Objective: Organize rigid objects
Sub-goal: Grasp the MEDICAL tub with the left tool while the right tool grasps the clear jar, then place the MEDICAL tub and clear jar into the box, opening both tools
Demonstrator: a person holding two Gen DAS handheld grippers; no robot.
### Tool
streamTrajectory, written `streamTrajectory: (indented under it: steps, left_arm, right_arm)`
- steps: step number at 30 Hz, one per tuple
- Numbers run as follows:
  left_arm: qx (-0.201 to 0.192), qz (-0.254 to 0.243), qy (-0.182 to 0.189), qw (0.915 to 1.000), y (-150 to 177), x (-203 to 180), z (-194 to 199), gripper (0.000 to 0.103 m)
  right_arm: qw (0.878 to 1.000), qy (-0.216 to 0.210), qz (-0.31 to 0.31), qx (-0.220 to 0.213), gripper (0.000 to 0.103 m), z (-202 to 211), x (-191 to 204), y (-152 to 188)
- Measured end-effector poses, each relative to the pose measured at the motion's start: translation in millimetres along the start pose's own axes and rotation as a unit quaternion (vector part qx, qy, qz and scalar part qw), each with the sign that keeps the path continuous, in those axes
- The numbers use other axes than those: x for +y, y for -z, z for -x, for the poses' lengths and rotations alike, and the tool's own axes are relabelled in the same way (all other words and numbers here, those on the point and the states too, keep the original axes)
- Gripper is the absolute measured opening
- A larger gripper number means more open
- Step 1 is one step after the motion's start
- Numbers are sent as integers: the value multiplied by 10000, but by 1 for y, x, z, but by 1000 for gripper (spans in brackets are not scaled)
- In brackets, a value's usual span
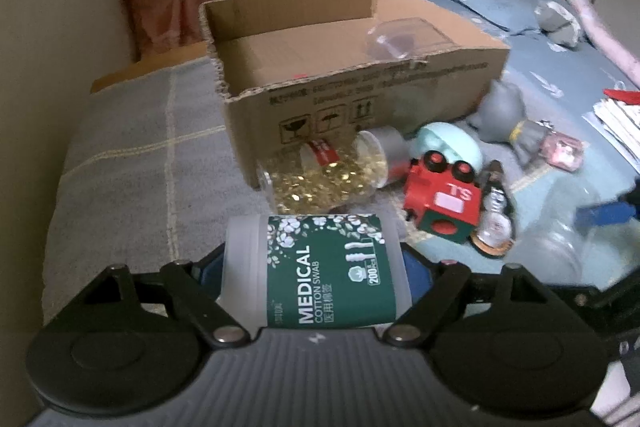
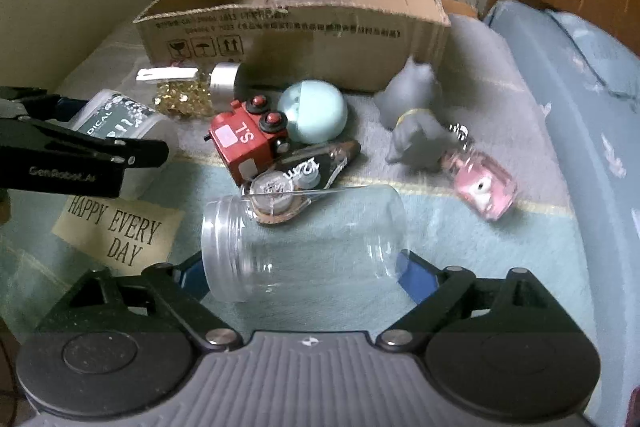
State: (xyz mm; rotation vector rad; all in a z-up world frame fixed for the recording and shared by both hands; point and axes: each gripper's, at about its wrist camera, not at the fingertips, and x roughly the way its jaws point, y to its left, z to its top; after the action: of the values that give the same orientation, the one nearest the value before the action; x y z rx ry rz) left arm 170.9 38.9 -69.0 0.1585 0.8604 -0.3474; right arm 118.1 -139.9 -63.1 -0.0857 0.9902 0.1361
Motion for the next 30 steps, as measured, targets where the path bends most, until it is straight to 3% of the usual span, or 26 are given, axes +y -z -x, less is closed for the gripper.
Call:
streamTrajectory:
  steps: [8,16,25,30]
  left_arm:
    - [-100,-257,169,9995,-12,-5,33,83]
    - [-522,-433,75,9977,-71,-6,53,83]
    - [-577,-268,-257,9976,-150,7,5,83]
    - [-599,-11,-286,9978,-172,16,-22,86]
  right_arm:
    - [9972,-322,565,-365,95,31,-12,-18]
    - [9899,-513,1018,-848,95,56,-25,-62]
    - [9866,-506,1110,-1086,95,55,-37,-107]
    - [9868,-422,1103,-1105,95,52,-44,-123]
